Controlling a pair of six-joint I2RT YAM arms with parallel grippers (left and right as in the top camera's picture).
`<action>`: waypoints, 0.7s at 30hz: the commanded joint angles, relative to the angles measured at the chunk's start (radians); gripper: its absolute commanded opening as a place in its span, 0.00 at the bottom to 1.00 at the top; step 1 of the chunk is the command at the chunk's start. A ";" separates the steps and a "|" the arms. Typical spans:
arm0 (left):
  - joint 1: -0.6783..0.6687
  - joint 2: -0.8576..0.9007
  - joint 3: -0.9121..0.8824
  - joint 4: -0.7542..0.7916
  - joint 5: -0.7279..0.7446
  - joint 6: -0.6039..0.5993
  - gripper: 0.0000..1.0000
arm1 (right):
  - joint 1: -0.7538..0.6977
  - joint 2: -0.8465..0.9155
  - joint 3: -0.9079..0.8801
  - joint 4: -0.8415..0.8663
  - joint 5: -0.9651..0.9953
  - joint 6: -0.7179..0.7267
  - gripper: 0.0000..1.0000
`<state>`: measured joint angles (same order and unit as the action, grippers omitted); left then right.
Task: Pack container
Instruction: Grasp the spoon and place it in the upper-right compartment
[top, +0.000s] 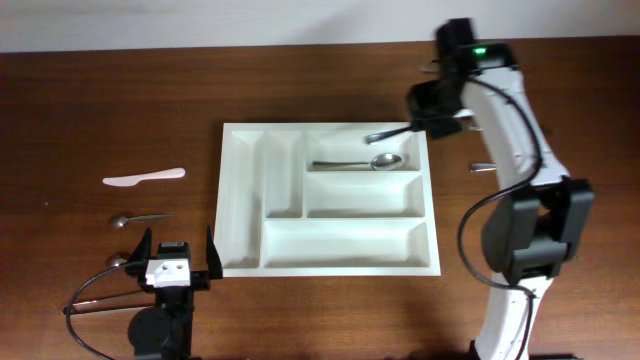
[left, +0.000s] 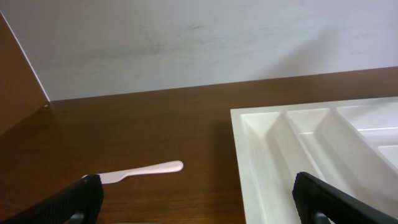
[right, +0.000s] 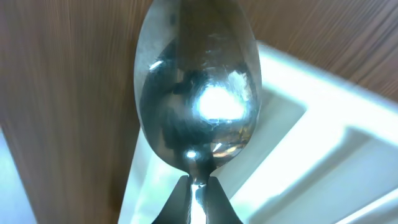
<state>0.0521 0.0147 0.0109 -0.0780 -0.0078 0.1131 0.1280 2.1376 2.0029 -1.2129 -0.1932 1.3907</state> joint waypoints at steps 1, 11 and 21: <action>0.003 -0.009 -0.002 -0.005 0.001 0.016 0.99 | 0.077 -0.005 0.016 0.006 0.047 0.187 0.08; 0.003 -0.009 -0.002 -0.005 0.001 0.016 0.99 | 0.175 0.003 -0.002 0.073 0.124 0.246 0.14; 0.003 -0.009 -0.002 -0.005 0.001 0.016 0.99 | 0.150 0.028 0.000 0.089 0.222 0.117 0.63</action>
<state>0.0521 0.0147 0.0109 -0.0780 -0.0078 0.1131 0.2955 2.1506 2.0026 -1.1316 -0.0685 1.5883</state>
